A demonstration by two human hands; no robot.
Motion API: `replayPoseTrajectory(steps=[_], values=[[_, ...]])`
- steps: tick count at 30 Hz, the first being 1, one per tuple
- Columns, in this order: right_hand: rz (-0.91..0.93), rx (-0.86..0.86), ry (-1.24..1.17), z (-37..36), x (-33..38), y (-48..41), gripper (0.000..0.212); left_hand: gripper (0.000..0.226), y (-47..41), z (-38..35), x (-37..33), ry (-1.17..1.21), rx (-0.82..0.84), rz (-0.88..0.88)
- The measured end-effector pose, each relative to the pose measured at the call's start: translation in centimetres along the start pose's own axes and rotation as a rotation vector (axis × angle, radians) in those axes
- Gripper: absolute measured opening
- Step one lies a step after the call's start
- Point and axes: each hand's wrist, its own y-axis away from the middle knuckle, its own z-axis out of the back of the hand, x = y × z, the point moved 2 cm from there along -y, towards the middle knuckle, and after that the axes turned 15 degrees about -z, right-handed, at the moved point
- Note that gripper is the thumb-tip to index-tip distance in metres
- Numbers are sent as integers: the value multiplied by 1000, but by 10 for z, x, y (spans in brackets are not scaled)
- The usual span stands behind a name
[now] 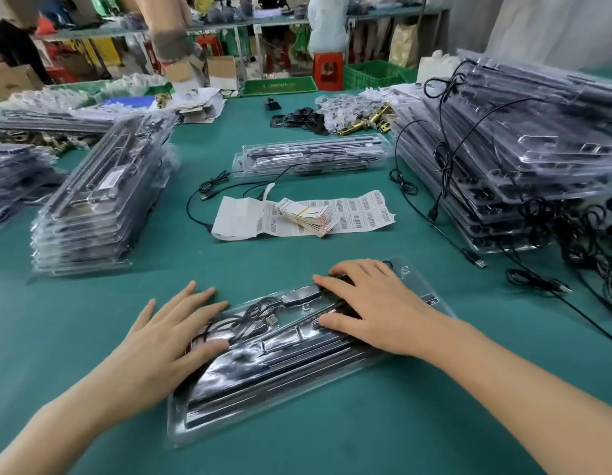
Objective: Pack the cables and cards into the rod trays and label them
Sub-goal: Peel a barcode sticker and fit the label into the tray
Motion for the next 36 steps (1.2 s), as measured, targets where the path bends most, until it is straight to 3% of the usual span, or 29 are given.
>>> replayPoseTrajectory(steps=[2,5,13,20,27,36], values=[[-2,35,3,8,-1,-6,76,90,-4,8,-3,-91,-23,0],[-35,177,9,21,-1,-16,82,94,-8,17,-9,-22,-40,-4],[-60,378,-31,36,3,-25,77,62,-14,24,-6,260,-36,-53],[-152,393,-302,48,0,-18,46,64,-22,36,-6,475,-112,-59],[-77,614,-495,63,5,-11,27,66,-29,47,-14,484,-169,-67],[-97,564,-523,56,3,-14,22,67,-36,53,-17,456,-236,-93]])
